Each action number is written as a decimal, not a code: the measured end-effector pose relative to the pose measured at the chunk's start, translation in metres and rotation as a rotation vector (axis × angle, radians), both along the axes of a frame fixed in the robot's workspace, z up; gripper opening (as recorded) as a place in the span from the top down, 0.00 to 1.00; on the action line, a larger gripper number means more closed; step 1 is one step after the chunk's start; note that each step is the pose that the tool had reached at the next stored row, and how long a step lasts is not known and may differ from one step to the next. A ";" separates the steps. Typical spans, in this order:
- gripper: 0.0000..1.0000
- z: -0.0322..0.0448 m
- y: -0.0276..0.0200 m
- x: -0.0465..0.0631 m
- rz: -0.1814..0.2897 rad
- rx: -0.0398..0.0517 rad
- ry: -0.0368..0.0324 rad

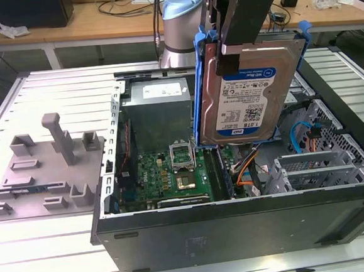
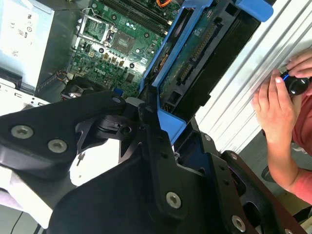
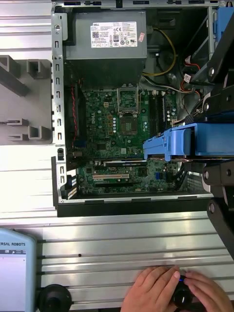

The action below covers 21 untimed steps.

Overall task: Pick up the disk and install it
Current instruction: 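Insert the disk into the insertion slot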

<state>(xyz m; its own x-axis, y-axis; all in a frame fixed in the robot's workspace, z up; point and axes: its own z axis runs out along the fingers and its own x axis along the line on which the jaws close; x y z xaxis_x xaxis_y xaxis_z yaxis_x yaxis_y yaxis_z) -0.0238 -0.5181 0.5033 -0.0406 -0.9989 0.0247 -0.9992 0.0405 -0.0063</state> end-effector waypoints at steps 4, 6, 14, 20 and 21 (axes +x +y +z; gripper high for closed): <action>0.63 0.0000 0.0000 0.000 0.000 0.0000 0.0000; 0.63 0.0000 0.0000 0.000 0.000 0.0000 0.0000; 0.63 0.0000 -0.0005 0.001 0.000 0.0094 0.0001; 0.63 0.0000 -0.0028 0.007 0.000 0.0157 -0.0001; 0.63 0.0000 -0.0032 0.008 0.000 0.0157 0.0000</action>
<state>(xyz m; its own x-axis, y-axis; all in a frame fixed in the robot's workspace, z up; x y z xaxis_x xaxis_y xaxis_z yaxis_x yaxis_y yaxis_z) -0.0157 -0.5214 0.5033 -0.0407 -0.9991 0.0090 -0.9992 0.0407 -0.0056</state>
